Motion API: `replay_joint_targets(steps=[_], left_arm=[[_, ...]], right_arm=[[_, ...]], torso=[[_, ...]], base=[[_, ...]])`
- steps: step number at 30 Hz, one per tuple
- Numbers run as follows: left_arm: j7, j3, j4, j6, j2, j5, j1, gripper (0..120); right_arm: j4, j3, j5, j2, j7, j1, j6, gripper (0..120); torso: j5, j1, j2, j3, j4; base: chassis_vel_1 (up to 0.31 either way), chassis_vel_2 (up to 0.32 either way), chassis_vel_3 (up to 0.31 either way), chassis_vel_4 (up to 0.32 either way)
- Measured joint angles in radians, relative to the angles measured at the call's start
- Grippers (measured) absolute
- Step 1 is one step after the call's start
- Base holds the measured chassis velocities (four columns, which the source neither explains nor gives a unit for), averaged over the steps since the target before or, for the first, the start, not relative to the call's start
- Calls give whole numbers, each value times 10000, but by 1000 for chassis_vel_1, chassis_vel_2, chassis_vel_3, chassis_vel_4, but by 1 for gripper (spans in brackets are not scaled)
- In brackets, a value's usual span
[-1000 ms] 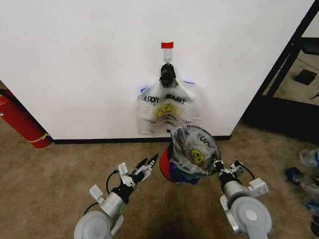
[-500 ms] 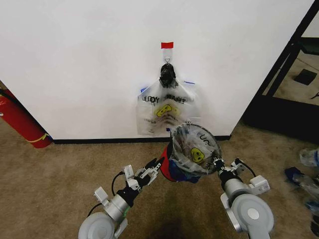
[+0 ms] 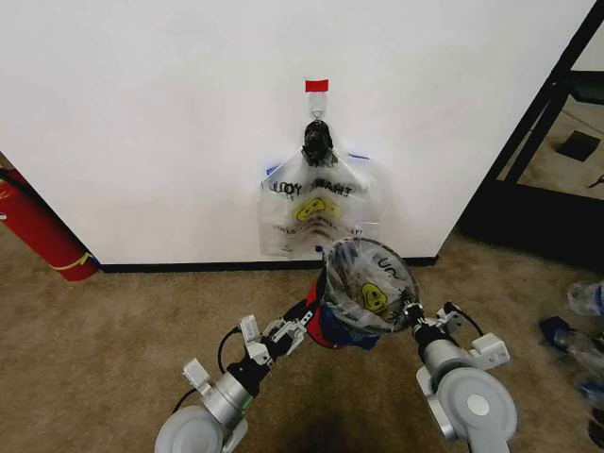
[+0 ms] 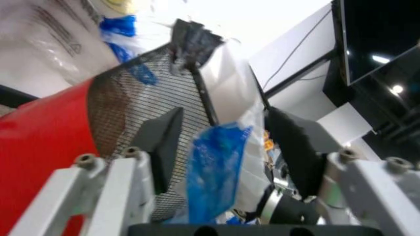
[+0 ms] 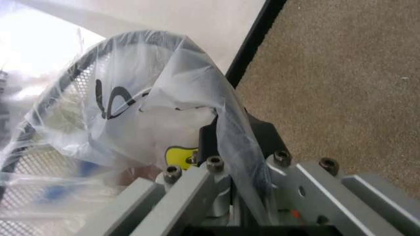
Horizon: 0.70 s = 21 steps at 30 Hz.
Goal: Pick up the garbage bag from the wall and place it over the trash bin.
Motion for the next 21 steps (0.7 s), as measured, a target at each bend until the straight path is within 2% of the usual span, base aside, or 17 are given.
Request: replay_joint_targets(steps=[7, 8, 13, 21], left_arm=[[19, 278, 98, -154, -17, 314, -56, 22], [19, 278, 98, -154, -17, 314, -56, 22], [-104, 325, 122, -231, -44, 293, -130, 0], [-142, 325, 104, -257, -47, 275, -131, 0]], right_arm=[[61, -14, -6, 43, 6, -18, 1, 0], [61, -14, -6, 43, 6, -18, 1, 0], [64, -22, -13, 43, -3, -25, 15, 0], [50, -48, -30, 64, -12, -17, 23, 0]], torso=[[0, 1, 0, 0, -1], [0, 1, 0, 0, -1], [0, 1, 0, 0, -1], [0, 1, 0, 0, 0]], base=[[0, 0, 0, 0], [0, 0, 0, 0], [0, 0, 0, 0], [0, 0, 0, 0]])
